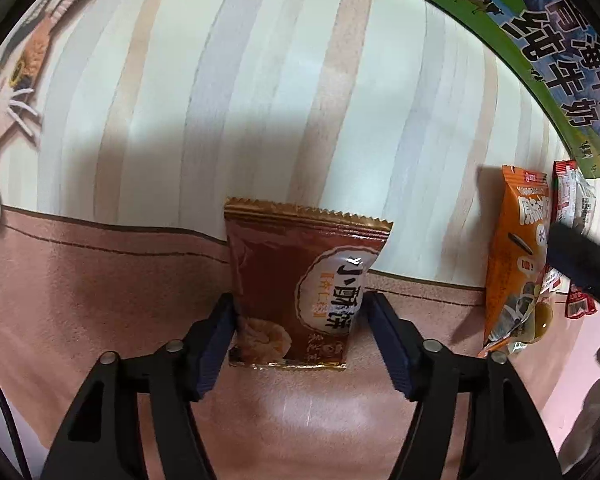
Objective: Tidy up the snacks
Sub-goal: 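Grasp the brown cookie packet with left tool while right tool grasps the orange sunflower-seed bag, then carry both packets into the box and open both tools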
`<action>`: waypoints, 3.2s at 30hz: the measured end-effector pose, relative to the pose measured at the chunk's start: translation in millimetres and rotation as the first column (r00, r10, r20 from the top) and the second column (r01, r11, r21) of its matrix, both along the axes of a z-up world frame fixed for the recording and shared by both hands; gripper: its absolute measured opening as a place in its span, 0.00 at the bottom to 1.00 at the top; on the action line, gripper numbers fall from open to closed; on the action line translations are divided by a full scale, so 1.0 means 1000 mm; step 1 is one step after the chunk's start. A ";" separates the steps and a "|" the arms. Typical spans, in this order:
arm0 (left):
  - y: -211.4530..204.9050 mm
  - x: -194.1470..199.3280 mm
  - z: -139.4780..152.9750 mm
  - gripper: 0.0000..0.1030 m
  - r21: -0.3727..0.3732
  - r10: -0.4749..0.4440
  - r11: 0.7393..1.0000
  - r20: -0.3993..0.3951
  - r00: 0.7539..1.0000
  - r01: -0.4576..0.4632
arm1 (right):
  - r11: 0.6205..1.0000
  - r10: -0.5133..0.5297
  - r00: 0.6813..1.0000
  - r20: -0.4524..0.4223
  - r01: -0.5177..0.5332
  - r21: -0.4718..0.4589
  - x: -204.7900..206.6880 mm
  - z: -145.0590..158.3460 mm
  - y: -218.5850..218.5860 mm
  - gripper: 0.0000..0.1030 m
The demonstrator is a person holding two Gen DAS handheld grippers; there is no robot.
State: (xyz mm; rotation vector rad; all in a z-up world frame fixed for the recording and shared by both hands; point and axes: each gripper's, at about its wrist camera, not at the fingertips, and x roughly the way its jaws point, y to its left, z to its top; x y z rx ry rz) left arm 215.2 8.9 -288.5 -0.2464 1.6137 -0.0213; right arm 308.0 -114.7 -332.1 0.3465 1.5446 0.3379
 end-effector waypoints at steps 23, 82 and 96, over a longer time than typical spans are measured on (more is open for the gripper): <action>0.005 -0.066 -0.001 0.56 -0.073 -0.010 0.997 -0.049 0.999 0.006 | 0.995 -0.005 0.996 -0.091 -0.004 -0.097 -0.102 -0.016 0.003 0.61; -0.057 0.205 0.194 0.52 -0.041 -0.146 0.986 0.259 0.955 0.162 | 0.982 -0.181 0.955 0.233 0.190 -0.015 0.121 0.152 -0.128 0.54; -0.052 0.228 0.125 0.85 0.078 -0.140 0.988 0.123 0.982 0.131 | 0.977 -0.139 0.985 0.100 0.152 -0.148 0.149 0.098 -0.116 0.81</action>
